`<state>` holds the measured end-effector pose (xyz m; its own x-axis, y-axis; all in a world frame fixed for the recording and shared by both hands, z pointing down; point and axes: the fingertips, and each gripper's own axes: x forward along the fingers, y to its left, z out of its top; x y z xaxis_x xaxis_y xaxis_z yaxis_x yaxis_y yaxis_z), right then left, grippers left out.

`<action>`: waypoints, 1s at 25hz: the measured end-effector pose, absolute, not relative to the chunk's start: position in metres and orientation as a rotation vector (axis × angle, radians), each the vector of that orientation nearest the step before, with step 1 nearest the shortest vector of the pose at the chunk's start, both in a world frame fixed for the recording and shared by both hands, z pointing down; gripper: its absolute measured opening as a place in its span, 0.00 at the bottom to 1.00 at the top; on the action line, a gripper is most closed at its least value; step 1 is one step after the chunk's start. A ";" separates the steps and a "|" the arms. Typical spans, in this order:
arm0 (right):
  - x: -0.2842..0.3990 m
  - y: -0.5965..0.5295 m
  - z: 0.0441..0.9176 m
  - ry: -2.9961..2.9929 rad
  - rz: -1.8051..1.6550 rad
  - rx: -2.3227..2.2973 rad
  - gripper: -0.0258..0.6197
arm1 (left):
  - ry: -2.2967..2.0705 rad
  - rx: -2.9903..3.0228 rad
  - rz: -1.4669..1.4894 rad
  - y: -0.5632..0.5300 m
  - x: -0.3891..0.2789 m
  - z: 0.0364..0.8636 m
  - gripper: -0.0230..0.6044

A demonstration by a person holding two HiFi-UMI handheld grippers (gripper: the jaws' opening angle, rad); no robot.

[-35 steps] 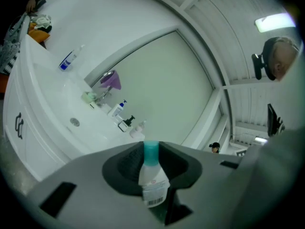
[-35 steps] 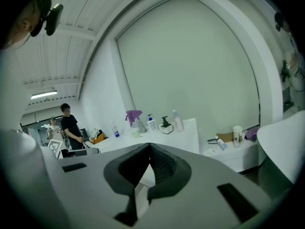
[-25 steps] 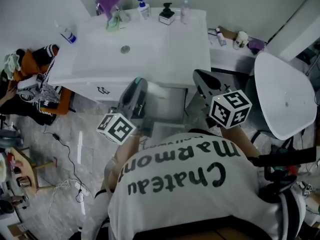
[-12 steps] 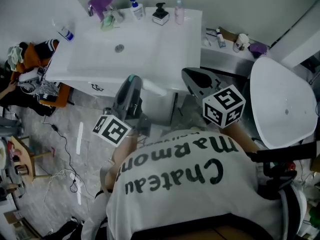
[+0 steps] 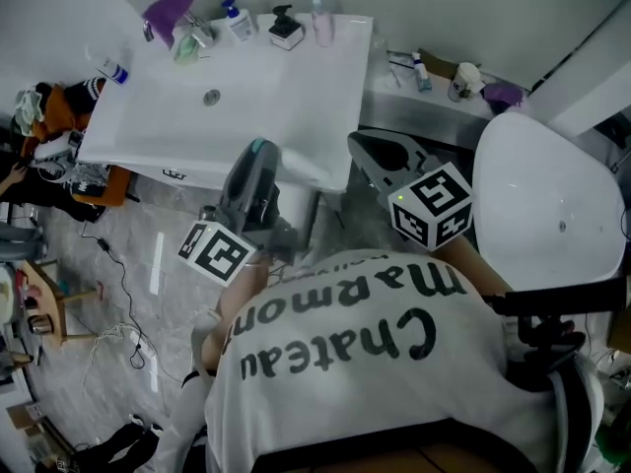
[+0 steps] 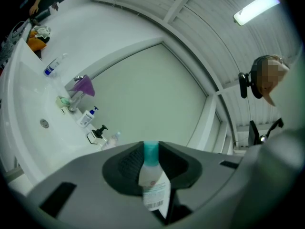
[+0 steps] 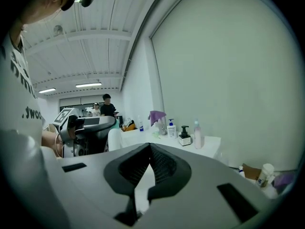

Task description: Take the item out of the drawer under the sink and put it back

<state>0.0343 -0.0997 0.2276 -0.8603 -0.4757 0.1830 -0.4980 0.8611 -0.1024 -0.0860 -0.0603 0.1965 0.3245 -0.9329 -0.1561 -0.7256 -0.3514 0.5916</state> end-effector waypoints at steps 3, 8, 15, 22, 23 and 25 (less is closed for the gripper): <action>0.053 -0.111 0.229 -2.895 0.212 0.732 0.06 | -1.489 2.169 -0.696 -0.068 -0.066 0.197 0.19; 0.078 -0.125 0.236 -2.911 0.221 0.684 0.06 | -1.530 2.142 -0.719 -0.080 -0.041 0.202 0.19; 0.076 -0.125 0.250 -2.937 0.328 0.634 0.06 | -1.570 2.079 -0.677 -0.074 -0.041 0.213 0.19; 0.063 -0.112 0.254 -2.945 0.345 0.552 0.06 | -1.606 2.044 -0.678 -0.069 -0.054 0.213 0.19; 0.063 -0.112 0.254 -2.945 0.343 0.554 0.06 | -1.603 2.047 -0.679 -0.069 -0.053 0.213 0.19; 0.067 -0.114 0.254 -2.947 0.344 0.567 0.06 | -1.596 2.050 -0.679 -0.070 -0.048 0.215 0.19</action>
<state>0.0673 -0.1136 0.2539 -0.9225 -0.3511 0.1604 -0.3786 0.9040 -0.1986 -0.0485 -0.0697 0.2148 0.2080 -0.9725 -0.1048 -0.7497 -0.2273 0.6215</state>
